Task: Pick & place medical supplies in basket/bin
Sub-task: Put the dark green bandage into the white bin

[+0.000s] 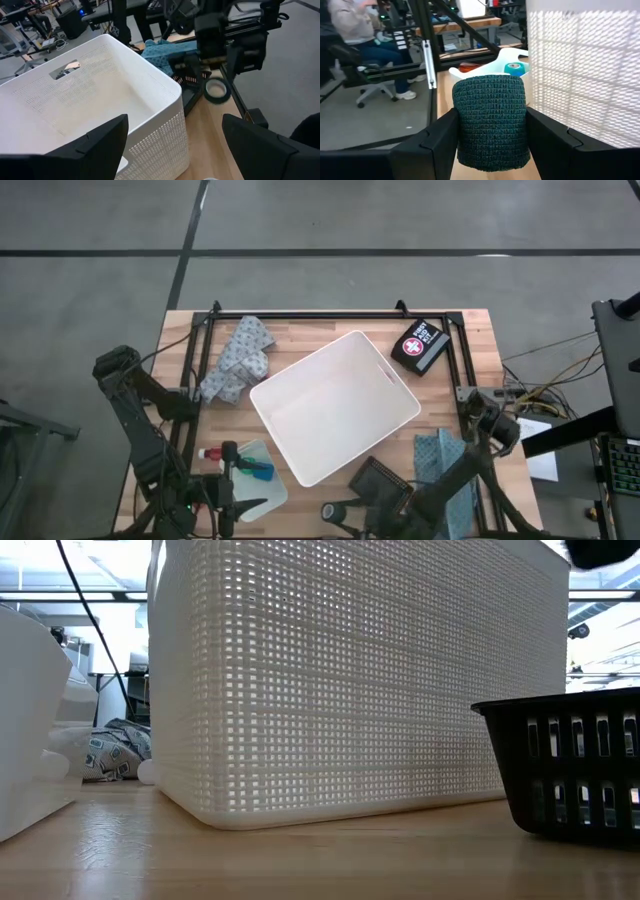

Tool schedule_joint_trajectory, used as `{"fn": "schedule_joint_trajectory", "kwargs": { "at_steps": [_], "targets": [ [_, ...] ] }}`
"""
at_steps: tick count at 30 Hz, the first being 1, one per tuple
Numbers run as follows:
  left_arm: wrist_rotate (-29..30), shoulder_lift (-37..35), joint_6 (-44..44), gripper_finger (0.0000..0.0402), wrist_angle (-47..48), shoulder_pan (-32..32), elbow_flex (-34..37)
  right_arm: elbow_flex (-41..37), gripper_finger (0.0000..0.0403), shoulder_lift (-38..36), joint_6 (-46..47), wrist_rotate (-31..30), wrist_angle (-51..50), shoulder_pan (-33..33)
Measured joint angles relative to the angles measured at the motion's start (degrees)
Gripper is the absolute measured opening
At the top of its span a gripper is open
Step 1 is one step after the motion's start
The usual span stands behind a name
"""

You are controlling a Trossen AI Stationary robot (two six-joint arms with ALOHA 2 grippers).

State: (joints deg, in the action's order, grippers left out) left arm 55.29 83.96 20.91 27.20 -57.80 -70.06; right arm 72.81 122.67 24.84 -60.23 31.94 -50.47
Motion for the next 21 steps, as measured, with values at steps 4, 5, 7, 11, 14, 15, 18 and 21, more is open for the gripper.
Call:
{"fn": "schedule_joint_trajectory", "kwargs": {
  "at_steps": [4,5,7,11,14,15,18,21],
  "targets": [
    [0.0,0.0,0.0,0.0328,0.0,0.0,0.0,4.8,0.0206,4.5,0.1,0.0,0.0,1.4],
    [0.0,0.0,0.0,0.0328,0.0,0.0,0.0,5.8,0.0206,5.5,0.2,0.0,0.1,1.7],
    [0.0,0.0,0.0,0.0328,0.0,0.0,0.0,7.8,0.0206,7.4,0.2,-1.1,0.0,2.2],
    [0.0,0.0,0.0,0.0328,0.0,0.0,0.0,11.8,0.0206,10.8,0.5,-1.5,0.1,3.1],
    [0.0,0.0,0.0,0.0328,0.0,0.0,0.0,14.1,0.0206,13.1,0.6,-1.4,0.0,3.9],
    [0.0,0.0,0.0,0.0328,0.0,0.0,0.0,14.8,0.0206,13.8,0.7,-1.3,0.0,4.1],
    [0.0,0.0,0.0,0.0328,0.0,0.0,0.0,16.0,0.0206,15.0,0.7,-1.1,0.1,4.5],
    [0.0,0.0,0.0,0.0328,0.0,0.0,0.0,16.4,0.0206,15.7,0.7,-0.4,0.0,4.8]
  ]
}}
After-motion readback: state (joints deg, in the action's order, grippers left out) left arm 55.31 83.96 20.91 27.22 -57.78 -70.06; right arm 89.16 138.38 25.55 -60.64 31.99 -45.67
